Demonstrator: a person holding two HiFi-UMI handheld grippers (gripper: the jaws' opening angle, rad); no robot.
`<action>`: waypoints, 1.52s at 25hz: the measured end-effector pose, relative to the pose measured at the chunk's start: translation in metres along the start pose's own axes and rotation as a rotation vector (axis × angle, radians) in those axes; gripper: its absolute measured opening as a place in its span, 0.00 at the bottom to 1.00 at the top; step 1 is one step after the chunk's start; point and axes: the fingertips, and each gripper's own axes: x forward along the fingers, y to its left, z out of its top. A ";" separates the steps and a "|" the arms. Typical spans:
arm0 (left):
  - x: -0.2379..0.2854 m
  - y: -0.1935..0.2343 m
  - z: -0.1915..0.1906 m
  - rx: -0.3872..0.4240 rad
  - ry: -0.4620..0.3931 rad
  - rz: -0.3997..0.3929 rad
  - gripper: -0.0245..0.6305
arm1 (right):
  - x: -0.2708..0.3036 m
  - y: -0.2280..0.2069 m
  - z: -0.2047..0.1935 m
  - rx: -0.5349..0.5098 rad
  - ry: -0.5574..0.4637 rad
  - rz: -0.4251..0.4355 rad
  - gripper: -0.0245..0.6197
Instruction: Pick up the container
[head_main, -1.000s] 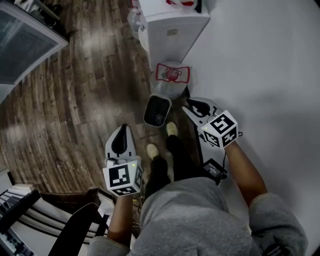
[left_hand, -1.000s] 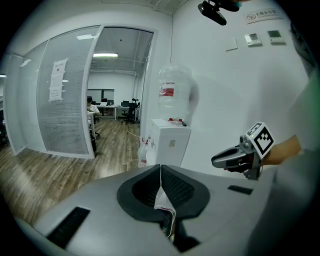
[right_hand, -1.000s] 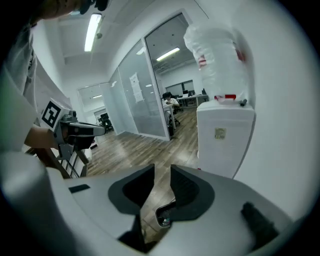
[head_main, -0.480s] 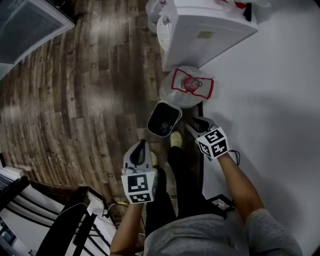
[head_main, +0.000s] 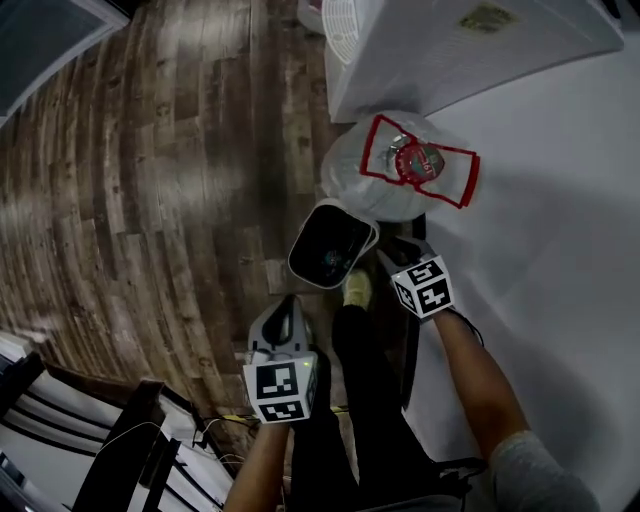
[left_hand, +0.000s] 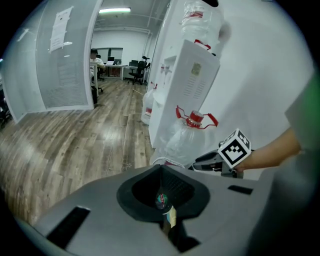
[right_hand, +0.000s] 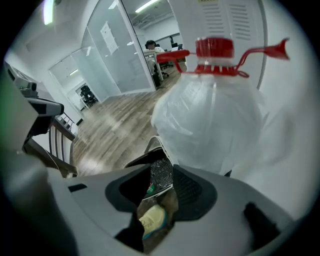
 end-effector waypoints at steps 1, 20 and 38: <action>0.010 0.003 -0.007 -0.008 0.003 -0.002 0.06 | 0.012 -0.005 -0.006 -0.008 0.009 -0.004 0.25; 0.078 0.022 -0.067 -0.055 0.058 -0.010 0.06 | 0.103 0.037 -0.061 -0.308 0.172 0.250 0.27; 0.027 0.049 -0.065 -0.103 0.042 0.040 0.06 | 0.102 0.146 -0.052 -0.157 0.359 0.621 0.08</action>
